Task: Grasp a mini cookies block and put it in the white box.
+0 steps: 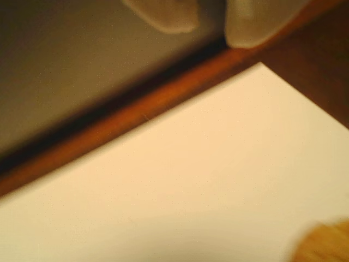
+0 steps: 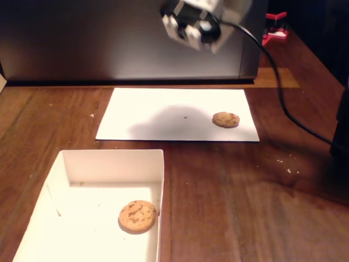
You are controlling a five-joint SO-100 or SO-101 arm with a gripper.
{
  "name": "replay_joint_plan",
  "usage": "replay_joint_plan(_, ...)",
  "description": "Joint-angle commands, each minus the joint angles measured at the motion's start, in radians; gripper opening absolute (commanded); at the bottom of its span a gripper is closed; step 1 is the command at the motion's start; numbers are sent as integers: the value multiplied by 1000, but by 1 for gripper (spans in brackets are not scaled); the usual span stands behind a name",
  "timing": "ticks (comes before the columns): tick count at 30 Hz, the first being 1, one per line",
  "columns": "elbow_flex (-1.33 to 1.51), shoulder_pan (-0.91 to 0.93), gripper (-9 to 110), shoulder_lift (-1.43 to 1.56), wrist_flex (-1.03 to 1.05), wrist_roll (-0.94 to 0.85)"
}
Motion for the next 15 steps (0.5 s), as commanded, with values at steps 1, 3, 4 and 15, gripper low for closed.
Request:
replay_joint_plan(1, 129, -41, 0, 189, -84, 21)
replay_joint_plan(3, 152, -58, 0, 179, -104, 38)
replay_joint_plan(4, 160, -63, 0, 173, -114, 41)
replay_joint_plan(15, 183, -28, 0, 54, -152, 51)
